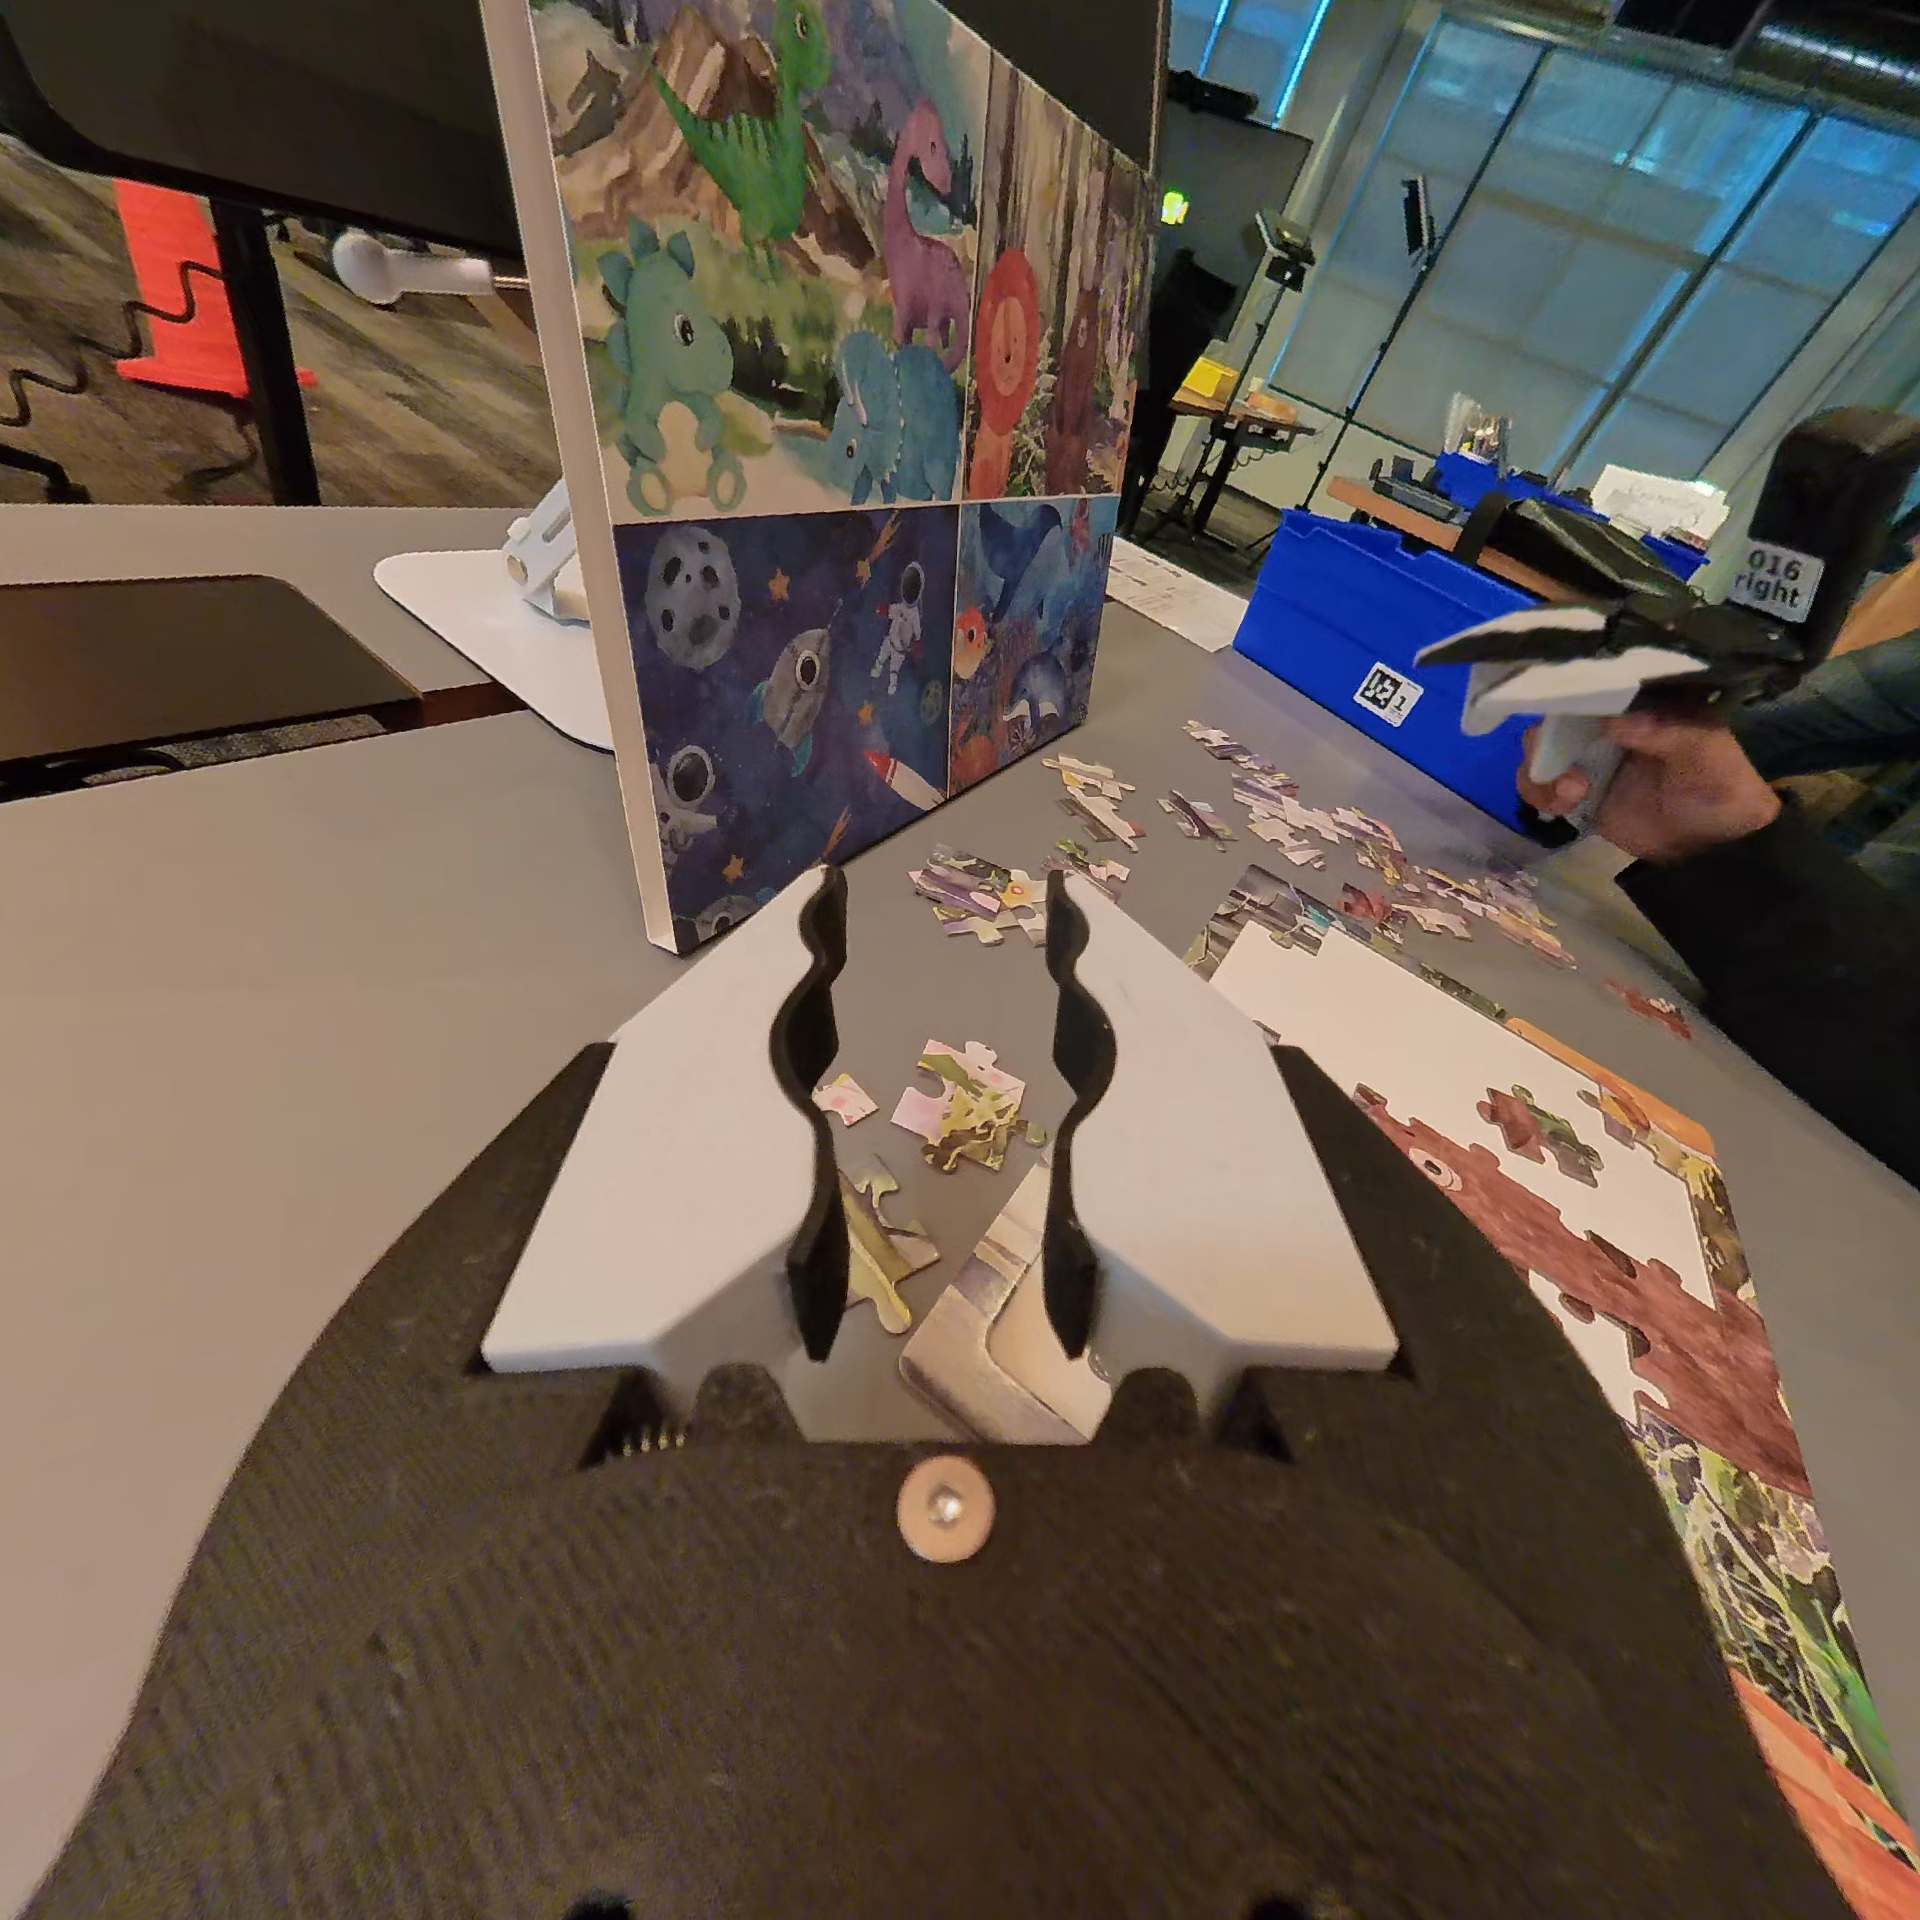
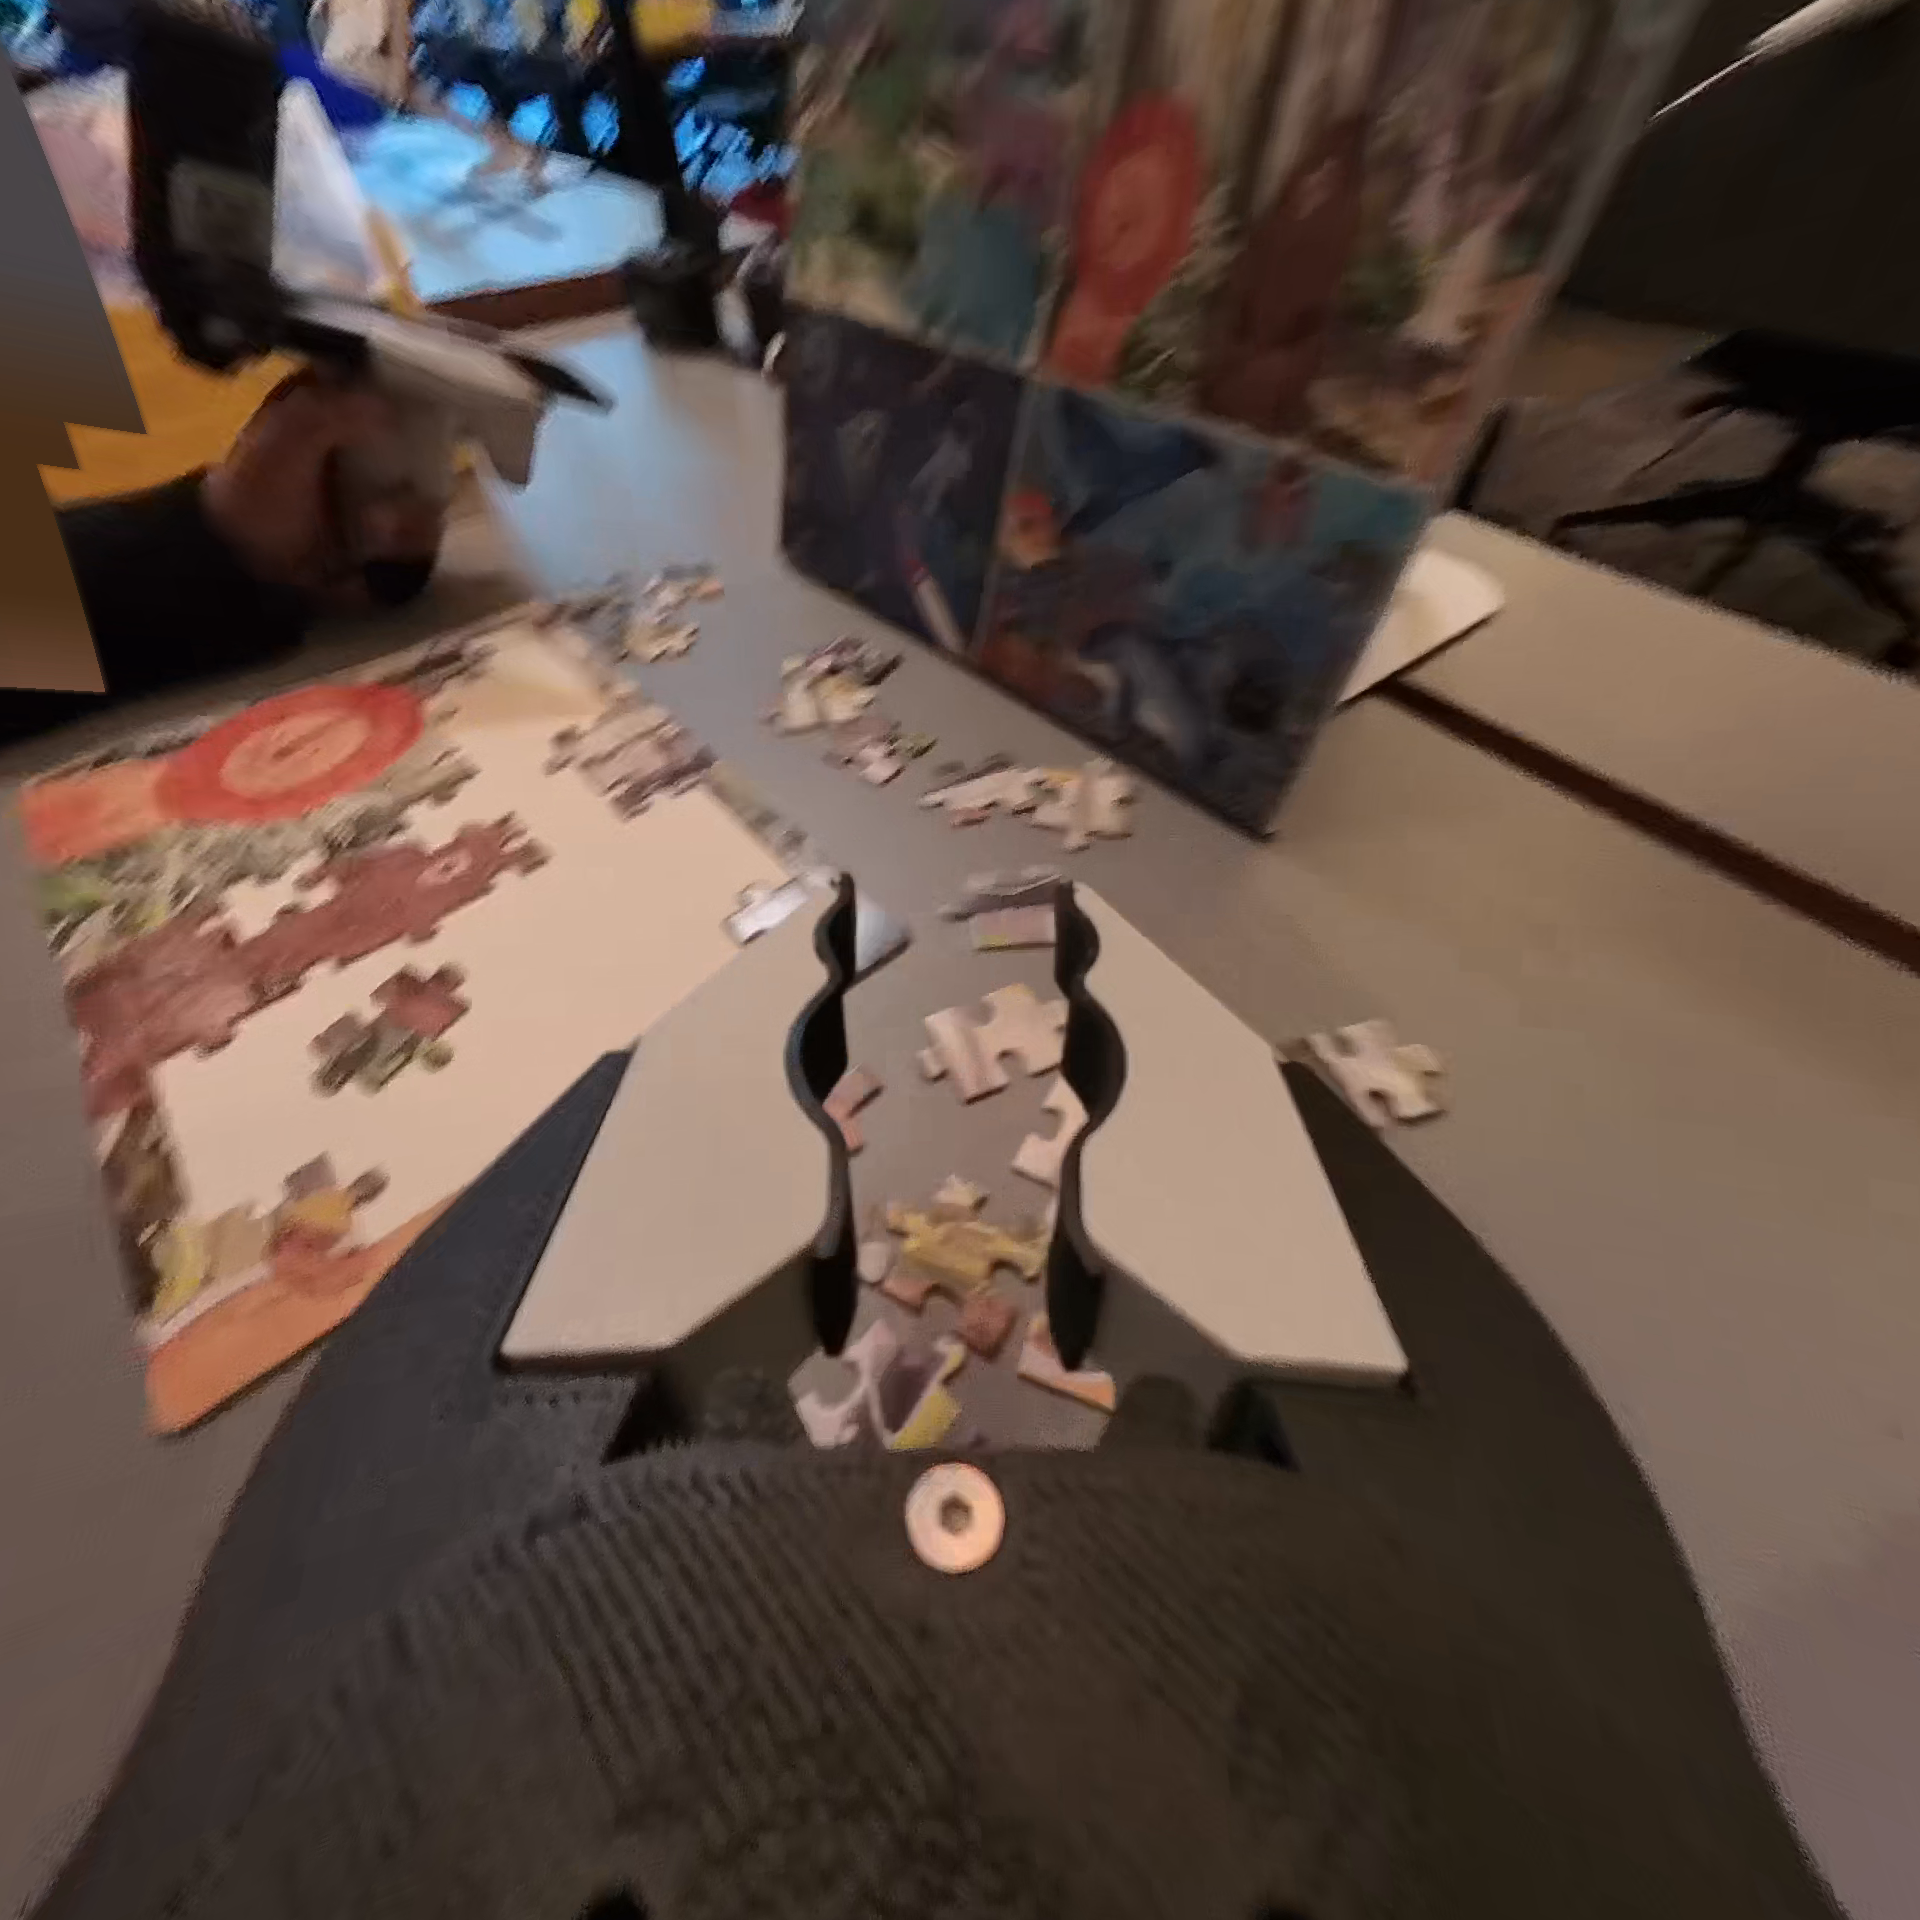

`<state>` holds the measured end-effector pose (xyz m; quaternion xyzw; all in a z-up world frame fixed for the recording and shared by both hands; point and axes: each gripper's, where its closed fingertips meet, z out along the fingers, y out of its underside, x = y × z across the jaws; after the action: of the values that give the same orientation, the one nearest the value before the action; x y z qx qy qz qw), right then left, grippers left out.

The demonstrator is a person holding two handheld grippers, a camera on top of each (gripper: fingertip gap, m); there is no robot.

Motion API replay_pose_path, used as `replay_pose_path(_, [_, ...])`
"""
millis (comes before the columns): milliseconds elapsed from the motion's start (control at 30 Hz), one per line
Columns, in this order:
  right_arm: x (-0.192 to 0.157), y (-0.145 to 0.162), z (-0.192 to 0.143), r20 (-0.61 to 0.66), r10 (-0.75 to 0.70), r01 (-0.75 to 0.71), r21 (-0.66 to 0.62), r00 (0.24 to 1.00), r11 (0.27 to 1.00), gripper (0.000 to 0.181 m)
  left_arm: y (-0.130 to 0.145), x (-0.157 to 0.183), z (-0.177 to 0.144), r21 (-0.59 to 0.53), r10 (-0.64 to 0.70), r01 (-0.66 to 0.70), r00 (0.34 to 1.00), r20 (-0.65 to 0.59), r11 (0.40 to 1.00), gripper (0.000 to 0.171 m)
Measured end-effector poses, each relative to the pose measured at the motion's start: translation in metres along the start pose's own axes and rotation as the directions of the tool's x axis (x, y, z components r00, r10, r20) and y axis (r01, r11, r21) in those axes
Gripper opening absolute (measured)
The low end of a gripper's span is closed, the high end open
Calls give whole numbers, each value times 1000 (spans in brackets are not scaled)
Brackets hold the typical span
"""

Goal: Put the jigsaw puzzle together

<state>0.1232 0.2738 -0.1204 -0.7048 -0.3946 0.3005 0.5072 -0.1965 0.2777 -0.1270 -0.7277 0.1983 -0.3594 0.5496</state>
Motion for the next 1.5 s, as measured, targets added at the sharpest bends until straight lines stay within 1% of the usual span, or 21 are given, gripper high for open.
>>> replay_pose_path(100, [-29,22,13,141,-16,36,-139,990,990,36,0,0,0,-2,-6,6,1000,-2,1000,37])
replay_pose_path(167, [-40,38,20,184,-24,65,-218,983,974,38,0,-1,0,-2,-6,6,1000,1,1000,37])
replay_pose_path(300, [-44,60,29,200,-34,97,-318,979,943,44,0,0,0,-4,-5,5,1000,0,1000,38])
replay_pose_path(467, [-49,75,29,233,39,55,-386,972,921,49,0,0,0,-1,-5,5,1000,-2,1000,38])
replay_pose_path(567, [-50,84,27,239,79,33,-431,968,902,49,0,0,0,2,-5,5,1000,-2,1000,38])
replay_pose_path(800, [-57,87,18,265,131,8,-466,955,885,38,-1,-1,-1,7,-4,4,1000,3,1000,38])
replay_pose_path(967, [-56,88,17,263,132,6,-467,956,884,36,-1,-2,-1,8,-7,7,1000,7,1000,38])
replay_pose_path(1033, [-53,87,19,247,109,18,-461,963,887,41,-1,-2,-1,8,-6,6,1000,8,1000,38])
replay_pose_path(1200, [-46,81,27,209,27,65,-423,978,904,48,-1,-2,-1,9,-7,7,1000,7,1000,38])
replay_pose_path(1333, [-42,87,31,188,-23,104,-432,982,896,45,-1,-2,-1,7,-7,6,1000,7,1000,38])
replay_pose_path(1500, [-37,87,33,160,-71,135,-432,985,892,34,-1,-1,-1,7,-6,6,1000,6,1000,38])
